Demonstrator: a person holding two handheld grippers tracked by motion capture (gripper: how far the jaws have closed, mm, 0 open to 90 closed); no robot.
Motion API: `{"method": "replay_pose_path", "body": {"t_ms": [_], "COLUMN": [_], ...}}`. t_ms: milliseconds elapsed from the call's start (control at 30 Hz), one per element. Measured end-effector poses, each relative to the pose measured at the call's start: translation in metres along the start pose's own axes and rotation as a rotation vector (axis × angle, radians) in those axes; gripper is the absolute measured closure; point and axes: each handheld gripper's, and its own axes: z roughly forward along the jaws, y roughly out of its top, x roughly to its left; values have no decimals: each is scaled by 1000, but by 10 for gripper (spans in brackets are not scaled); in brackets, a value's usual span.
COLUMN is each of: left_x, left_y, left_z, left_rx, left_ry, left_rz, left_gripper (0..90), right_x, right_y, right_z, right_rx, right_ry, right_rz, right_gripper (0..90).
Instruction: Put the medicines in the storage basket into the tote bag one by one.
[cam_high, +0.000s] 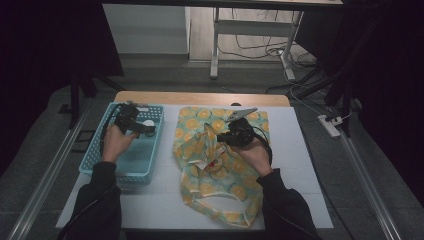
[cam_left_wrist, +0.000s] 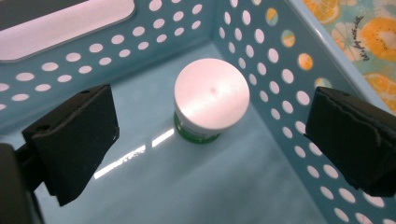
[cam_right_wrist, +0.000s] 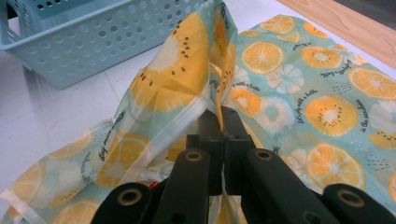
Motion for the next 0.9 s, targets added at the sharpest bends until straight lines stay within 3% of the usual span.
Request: {"method": "replay_pose_path", "body": {"t_ms": [67,200,667,900], "left_x": [2,2,2,-1], "left_y": [1,4,8,10], "left_z": [3,8,16,15], "left_rx": [9,22,54,76], "left_ry": [-15,0,-31,-7], "left_rz": [-10,-5,1,-25], "left_gripper": [28,78,473,494], "right_x": [0,0,0,0], "right_y": [0,0,0,0], "right_z": [0,0,0,0], "right_rx": [0,-1,1,0], "right_ry": [0,2,3,2], "right_rz": [0,1,-3,-3], "right_gripper": [900,900,900,900]}}
